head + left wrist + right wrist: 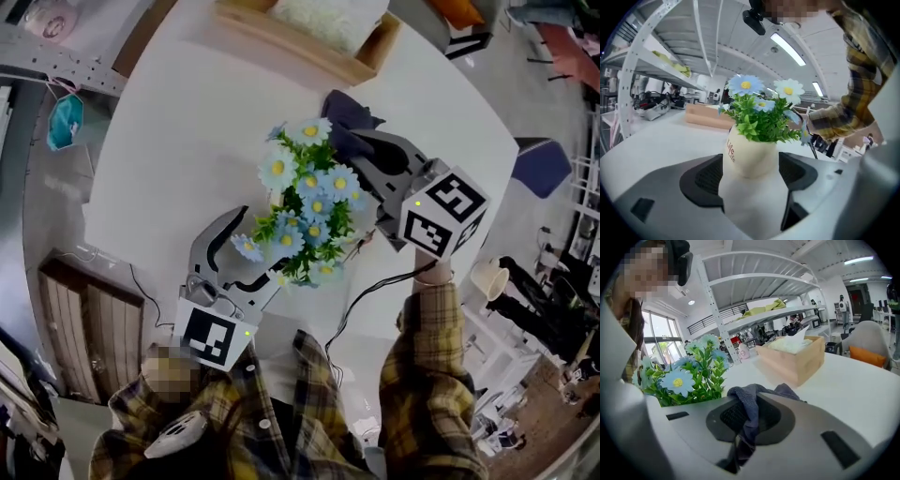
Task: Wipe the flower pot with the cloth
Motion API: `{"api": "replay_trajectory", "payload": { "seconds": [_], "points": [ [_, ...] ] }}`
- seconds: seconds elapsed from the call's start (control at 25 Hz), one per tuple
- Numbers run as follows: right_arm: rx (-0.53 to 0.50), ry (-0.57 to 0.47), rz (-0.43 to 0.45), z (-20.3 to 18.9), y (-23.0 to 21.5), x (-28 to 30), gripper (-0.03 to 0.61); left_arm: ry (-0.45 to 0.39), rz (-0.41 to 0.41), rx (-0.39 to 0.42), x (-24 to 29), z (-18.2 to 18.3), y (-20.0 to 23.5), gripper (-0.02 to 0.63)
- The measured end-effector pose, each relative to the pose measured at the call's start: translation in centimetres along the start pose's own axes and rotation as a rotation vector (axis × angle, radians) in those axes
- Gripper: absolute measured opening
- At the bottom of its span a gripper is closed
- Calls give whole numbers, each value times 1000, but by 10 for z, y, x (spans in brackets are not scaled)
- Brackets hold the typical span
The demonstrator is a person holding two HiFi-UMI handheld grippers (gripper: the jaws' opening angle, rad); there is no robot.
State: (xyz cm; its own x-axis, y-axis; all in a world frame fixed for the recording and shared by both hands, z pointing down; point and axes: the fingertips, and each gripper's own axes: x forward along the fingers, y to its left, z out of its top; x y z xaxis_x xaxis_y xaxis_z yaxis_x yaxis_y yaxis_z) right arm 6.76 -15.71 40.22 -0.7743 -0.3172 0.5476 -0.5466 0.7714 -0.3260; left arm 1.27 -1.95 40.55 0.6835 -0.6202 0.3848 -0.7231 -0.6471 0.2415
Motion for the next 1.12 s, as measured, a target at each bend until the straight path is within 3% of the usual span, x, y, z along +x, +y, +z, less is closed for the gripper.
{"api": "replay_trajectory", "payload": {
  "seconds": [0.24, 0.6, 0.88, 1.12],
  "points": [
    [25, -38, -41, -1, -2, -4, 15, -75, 222, -39, 4, 0, -10, 360],
    [33, -49, -34, -2, -3, -2, 15, -53, 311, 15, 23, -2, -13, 360],
    [42, -42, -38, -4, 1, -6, 15, -85, 286, 30, 32, 13, -13, 368],
    [38, -16, -7, -9, 9, -8, 15, -42, 127, 88, 25, 8, -8, 368]
  ]
}}
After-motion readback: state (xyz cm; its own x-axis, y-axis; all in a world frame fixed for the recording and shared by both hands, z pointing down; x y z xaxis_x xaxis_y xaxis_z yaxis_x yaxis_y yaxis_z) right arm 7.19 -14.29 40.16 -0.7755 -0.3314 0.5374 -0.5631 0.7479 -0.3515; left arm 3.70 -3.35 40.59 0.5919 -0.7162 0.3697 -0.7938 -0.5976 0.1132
